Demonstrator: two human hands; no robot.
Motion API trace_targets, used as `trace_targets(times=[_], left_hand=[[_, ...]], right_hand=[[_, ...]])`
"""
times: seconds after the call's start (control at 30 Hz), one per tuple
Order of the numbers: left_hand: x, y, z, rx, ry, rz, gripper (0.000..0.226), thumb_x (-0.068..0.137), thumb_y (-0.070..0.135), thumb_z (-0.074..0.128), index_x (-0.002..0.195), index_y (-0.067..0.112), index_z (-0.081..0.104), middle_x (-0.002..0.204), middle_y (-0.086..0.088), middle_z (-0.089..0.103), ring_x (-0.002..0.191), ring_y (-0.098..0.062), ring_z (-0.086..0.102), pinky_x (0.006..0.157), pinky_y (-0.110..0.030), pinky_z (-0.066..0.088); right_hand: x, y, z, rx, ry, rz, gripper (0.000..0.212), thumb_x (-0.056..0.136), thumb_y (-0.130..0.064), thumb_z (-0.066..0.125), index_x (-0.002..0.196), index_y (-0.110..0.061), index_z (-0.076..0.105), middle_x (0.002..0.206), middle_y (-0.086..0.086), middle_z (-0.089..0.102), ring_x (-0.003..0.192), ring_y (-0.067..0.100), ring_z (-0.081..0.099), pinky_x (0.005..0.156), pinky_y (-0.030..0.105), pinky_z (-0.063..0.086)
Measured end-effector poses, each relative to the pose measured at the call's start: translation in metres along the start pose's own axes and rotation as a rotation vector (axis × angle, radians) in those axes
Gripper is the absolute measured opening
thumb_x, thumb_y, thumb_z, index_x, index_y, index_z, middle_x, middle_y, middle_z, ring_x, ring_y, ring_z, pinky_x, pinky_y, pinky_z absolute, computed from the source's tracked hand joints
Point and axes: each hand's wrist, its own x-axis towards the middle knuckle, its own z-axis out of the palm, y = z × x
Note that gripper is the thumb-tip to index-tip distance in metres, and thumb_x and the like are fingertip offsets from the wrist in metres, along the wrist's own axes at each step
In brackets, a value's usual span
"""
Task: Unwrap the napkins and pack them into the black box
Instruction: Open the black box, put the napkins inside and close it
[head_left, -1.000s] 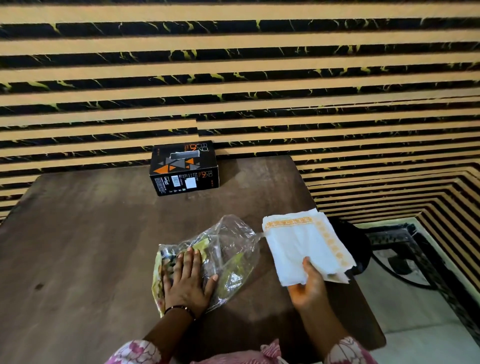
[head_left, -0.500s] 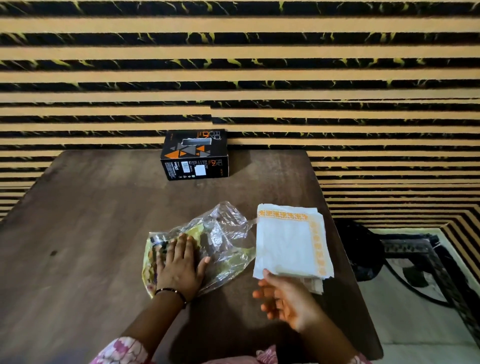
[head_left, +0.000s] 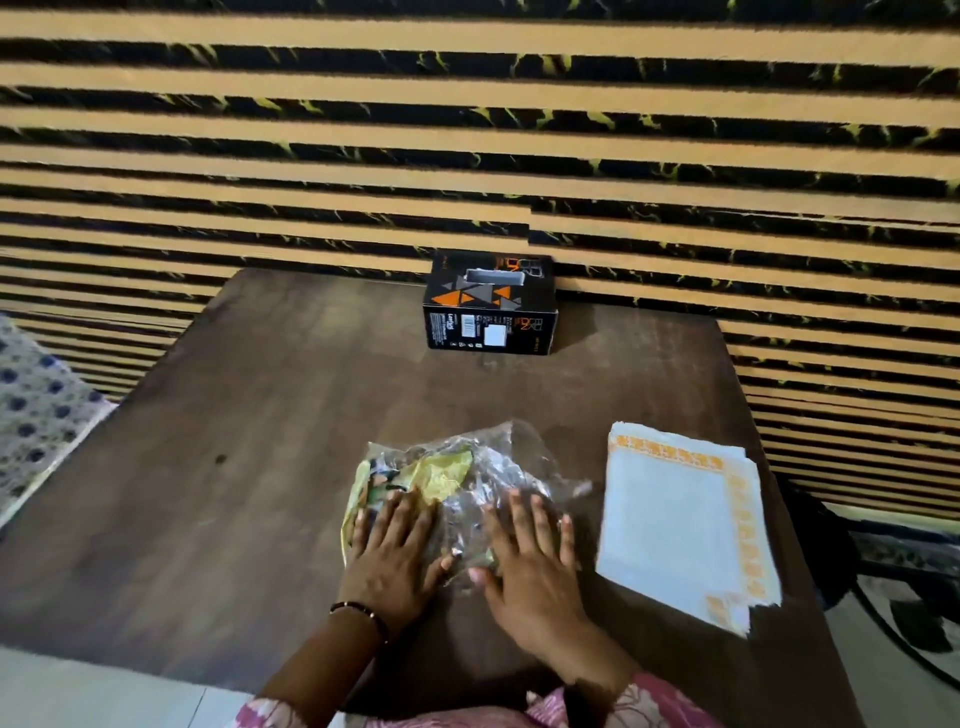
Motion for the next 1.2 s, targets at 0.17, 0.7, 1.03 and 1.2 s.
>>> trace_targets(times=[0.17,0.7,1.03,1.2], left_hand=[[0.001,-0.057,-0.007,-0.029,0.005,-0.046,0.066,0.088,0.063,0.01,0.131,0.025,0.043,0.133,-0.005,0.056,0.128,-0.021,0.03,0.11,-0.037,0.001],[0.002,-0.268,-0.02,-0.171,0.156,-0.284,0.081,0.069,0.074,0.002,0.143,0.041,-0.007,0.157,0.01,-0.005,0.145,-0.024,-0.005,0.116,-0.046,-0.007],[0.005,-0.289,-0.027,-0.206,0.104,-0.347,0.088,0.063,0.071,-0.006,0.144,0.037,-0.007,0.158,0.006,-0.01,0.144,-0.026,-0.011,0.114,-0.051,-0.011],[0.006,-0.263,-0.055,-0.29,0.191,-0.411,0.082,0.074,0.064,0.01,0.144,0.022,0.022,0.157,-0.008,0.008,0.144,-0.03,-0.008,0.115,-0.052,-0.002]], right_hand=[[0.031,-0.042,0.009,0.101,-0.047,-0.077,0.069,0.076,-0.064,0.006,0.134,-0.046,-0.026,0.144,-0.007,-0.034,0.136,0.022,-0.033,0.094,0.038,-0.037],[0.149,-0.227,0.02,-0.015,-0.17,-0.309,0.066,0.091,-0.06,0.019,0.143,-0.038,-0.014,0.156,-0.003,-0.022,0.131,0.012,-0.034,0.109,0.05,-0.022],[0.167,-0.25,0.015,0.293,-0.021,-0.342,0.063,0.082,-0.061,0.019,0.137,-0.036,0.039,0.156,-0.007,0.022,0.145,0.015,0.003,0.117,0.038,-0.001],[0.148,-0.232,-0.006,0.74,0.24,-0.338,0.051,0.087,-0.044,0.035,0.094,-0.011,0.073,0.107,0.001,0.066,0.108,0.009,0.052,0.097,0.02,0.037]])
